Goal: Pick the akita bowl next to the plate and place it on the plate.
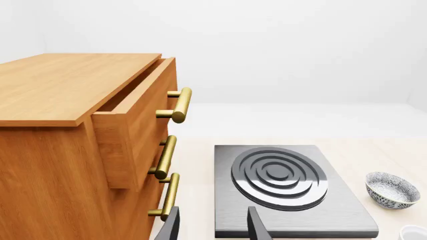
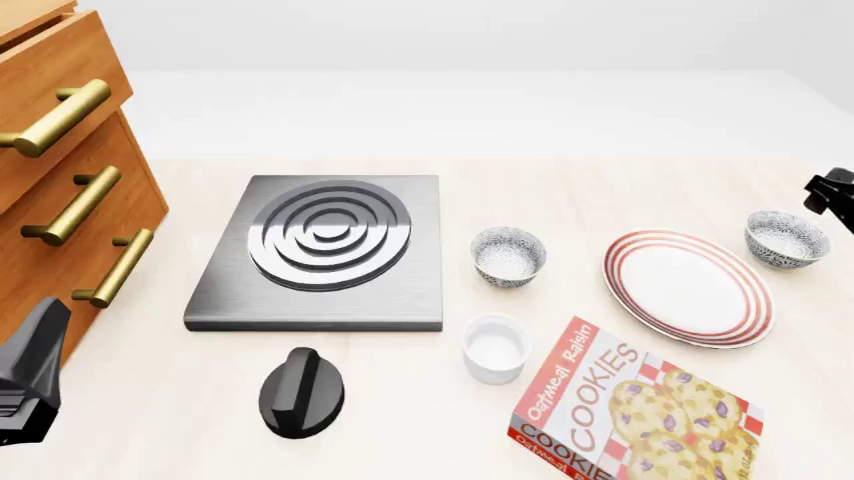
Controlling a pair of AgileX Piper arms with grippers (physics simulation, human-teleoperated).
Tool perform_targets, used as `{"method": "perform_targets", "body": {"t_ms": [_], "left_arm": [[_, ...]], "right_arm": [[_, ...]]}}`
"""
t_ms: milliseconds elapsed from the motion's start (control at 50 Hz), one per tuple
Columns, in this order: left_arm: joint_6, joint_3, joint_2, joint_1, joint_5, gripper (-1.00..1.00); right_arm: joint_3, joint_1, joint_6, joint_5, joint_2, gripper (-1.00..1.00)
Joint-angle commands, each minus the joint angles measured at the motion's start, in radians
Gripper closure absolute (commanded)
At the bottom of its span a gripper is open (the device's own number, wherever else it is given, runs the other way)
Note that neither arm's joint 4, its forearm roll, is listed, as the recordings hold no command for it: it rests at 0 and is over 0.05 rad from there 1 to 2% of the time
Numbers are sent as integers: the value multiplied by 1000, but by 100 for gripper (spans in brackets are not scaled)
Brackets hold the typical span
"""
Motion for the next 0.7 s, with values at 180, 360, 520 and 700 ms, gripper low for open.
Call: {"method": "perform_targets", "body": {"t_ms": [180,360,520,700], "left_arm": [[0,0,0,0,0,-100],[0,0,0,0,0,-100],[0,0,0,0,0,-100],[0,0,0,0,0,-100]], "right_arm": [[-23,-7,25,24,25,-100],[-36,-13,36,37,37,-100],[-40,-16,49,47,48,-100],[-48,-19,59,56,59,-100]]}}
